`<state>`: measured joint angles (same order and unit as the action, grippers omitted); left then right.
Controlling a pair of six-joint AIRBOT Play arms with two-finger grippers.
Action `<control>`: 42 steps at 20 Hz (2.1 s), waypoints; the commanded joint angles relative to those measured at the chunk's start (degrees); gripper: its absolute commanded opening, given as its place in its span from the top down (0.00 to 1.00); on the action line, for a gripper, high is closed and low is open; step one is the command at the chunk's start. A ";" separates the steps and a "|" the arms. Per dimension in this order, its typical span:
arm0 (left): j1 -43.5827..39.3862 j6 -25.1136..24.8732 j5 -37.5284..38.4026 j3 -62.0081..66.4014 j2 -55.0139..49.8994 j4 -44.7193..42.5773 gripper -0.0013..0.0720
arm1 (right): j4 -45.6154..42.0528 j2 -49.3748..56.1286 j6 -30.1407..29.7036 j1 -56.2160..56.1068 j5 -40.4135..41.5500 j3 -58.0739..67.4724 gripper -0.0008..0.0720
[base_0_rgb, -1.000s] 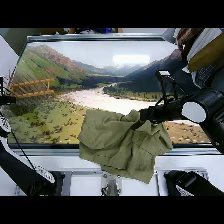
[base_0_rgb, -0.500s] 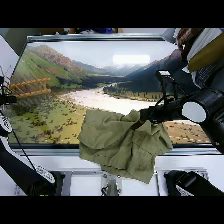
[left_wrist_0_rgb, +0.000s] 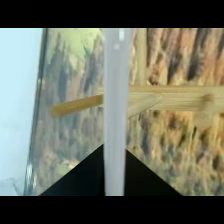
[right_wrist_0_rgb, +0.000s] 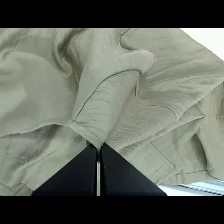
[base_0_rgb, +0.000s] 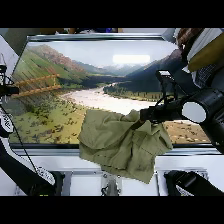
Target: Fold the clothes and pants, and hang the long-sleeved shirts on hangers.
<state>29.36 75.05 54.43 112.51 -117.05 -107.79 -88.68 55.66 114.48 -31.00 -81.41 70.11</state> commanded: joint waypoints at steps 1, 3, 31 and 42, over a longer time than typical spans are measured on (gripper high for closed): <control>-1.55 0.57 1.11 0.07 4.98 -0.22 0.96 | 0.02 0.02 0.00 -0.04 0.00 0.00 0.97; -2.21 0.90 1.09 0.07 7.72 -0.17 0.96 | 0.02 0.02 0.00 -0.04 -0.02 0.00 0.97; -26.64 -27.41 49.70 0.04 34.25 39.65 0.96 | 0.02 0.04 0.00 -0.04 -0.02 0.00 0.97; -12.26 -61.57 47.71 -25.51 44.52 58.34 0.96 | 0.02 0.07 0.00 -0.04 -0.02 0.00 0.97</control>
<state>14.59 22.15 102.06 93.65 -74.85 -51.33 -88.66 55.72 114.48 -31.00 -81.43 70.13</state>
